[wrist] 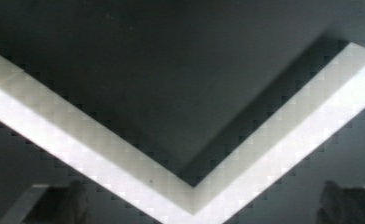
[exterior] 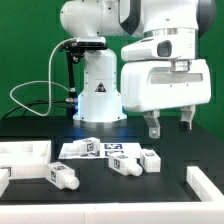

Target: Assemble one leg

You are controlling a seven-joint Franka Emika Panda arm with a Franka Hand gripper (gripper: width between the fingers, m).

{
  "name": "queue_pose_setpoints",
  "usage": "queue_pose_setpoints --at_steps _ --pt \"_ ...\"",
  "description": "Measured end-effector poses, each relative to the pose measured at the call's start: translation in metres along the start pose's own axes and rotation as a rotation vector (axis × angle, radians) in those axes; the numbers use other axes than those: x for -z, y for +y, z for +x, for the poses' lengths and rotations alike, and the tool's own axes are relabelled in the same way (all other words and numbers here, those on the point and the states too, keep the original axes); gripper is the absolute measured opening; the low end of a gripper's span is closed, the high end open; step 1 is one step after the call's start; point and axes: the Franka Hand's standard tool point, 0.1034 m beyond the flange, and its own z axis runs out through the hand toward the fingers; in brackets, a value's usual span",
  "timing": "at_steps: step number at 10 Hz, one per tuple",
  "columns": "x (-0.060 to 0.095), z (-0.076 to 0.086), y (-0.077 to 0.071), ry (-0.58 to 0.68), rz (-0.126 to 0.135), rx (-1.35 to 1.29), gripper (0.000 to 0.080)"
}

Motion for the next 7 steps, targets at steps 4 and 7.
queue_pose_setpoints --at_steps 4,7 --pt "0.0 -0.001 0.0 0.0 0.001 -0.001 0.0649" --pt "-0.006 -0.076 -0.007 -0.065 0.02 -0.009 0.0649"
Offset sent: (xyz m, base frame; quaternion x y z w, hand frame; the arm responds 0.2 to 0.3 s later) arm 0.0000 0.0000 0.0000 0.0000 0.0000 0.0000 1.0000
